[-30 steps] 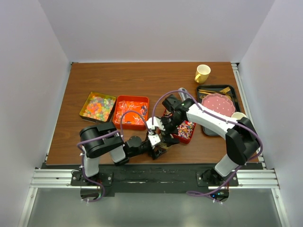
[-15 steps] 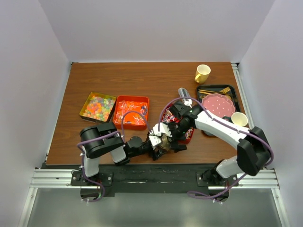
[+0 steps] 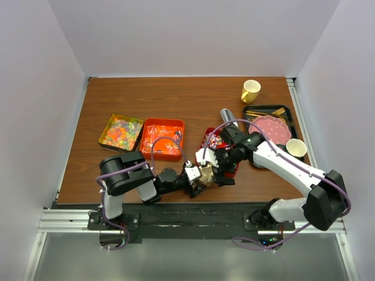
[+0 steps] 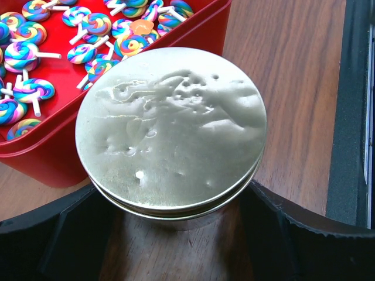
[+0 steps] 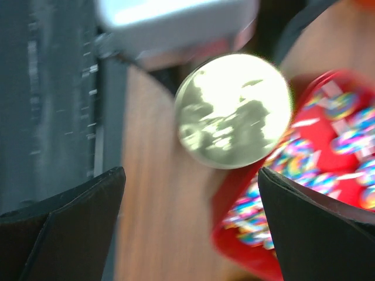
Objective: Pack the candies
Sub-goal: Screw the bottle lid onto the packing bottle.
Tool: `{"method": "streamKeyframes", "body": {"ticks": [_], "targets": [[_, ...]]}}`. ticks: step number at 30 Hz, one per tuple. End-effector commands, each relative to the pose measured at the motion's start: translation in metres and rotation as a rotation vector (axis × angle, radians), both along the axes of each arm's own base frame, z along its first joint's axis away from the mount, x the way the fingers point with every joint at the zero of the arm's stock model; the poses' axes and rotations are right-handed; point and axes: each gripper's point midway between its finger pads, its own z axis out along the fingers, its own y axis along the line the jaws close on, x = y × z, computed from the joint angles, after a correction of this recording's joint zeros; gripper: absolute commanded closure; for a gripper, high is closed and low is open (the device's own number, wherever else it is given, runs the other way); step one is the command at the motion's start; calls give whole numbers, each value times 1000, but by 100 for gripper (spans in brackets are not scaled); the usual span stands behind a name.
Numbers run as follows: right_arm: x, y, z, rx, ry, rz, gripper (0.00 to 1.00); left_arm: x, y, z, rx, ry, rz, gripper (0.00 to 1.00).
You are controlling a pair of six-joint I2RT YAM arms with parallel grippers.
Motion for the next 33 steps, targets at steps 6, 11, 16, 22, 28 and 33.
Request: {"method": "streamKeyframes", "body": {"ticks": [6,11,16,22,28,33], "targets": [[32,44,-7,124,-102,324,1,-20,33,-59,227,95,-20,100],[26,45,-15,115,-46,399,1,-20,33,-62,234,102,-22,100],[21,38,-25,95,-31,411,1,-21,32,-64,236,102,-25,100],[19,31,-36,55,-5,381,8,-21,32,-64,242,92,-24,100],[13,22,-45,18,32,219,18,-24,32,-63,237,96,-28,100],[11,19,-40,35,44,26,21,-19,32,-62,230,90,5,100]]}}
